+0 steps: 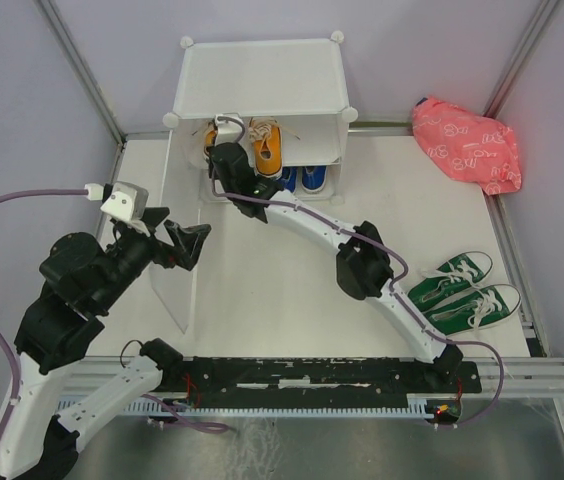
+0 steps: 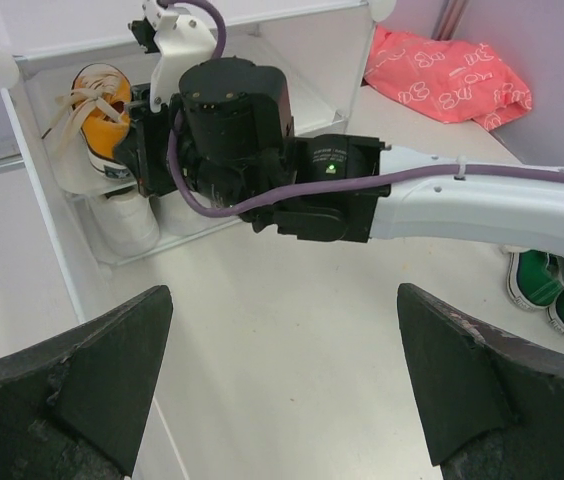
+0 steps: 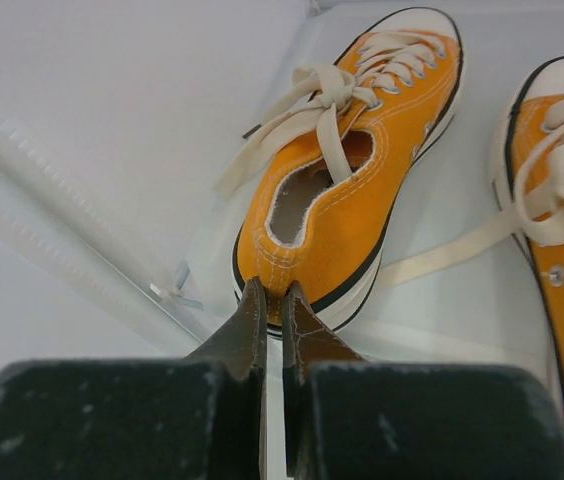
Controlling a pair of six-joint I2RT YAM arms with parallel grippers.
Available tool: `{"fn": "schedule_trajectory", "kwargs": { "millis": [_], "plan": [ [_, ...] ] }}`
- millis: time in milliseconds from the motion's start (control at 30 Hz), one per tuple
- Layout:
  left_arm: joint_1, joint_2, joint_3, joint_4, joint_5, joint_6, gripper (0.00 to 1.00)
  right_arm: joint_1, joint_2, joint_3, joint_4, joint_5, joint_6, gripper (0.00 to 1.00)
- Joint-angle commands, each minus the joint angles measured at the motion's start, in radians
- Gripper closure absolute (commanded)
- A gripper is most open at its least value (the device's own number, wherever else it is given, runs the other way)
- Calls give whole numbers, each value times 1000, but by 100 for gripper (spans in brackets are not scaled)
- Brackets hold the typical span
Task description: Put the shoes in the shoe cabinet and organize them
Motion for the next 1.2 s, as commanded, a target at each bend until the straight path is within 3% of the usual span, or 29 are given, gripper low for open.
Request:
{"fn": "schedule_trajectory", "kwargs": {
  "millis": [0, 400, 700, 933, 1167],
  "plan": [
    [2, -5, -4, 28, -5, 51, 1, 0, 52, 81, 183, -12, 39, 98],
    [2, -1, -21, 31, -4, 54, 1, -9, 130, 124, 233, -24, 16, 96],
    [2, 0, -28, 32, -10, 58, 1, 13, -89, -79, 165, -77, -23, 43],
    [2, -5, -28, 33, -10, 54, 1, 38, -393, -452, 135, 7, 3, 33],
    [2, -11, -47, 49, 6, 51, 1, 38, -489, -507, -81, 211, -77, 24]
  ]
}}
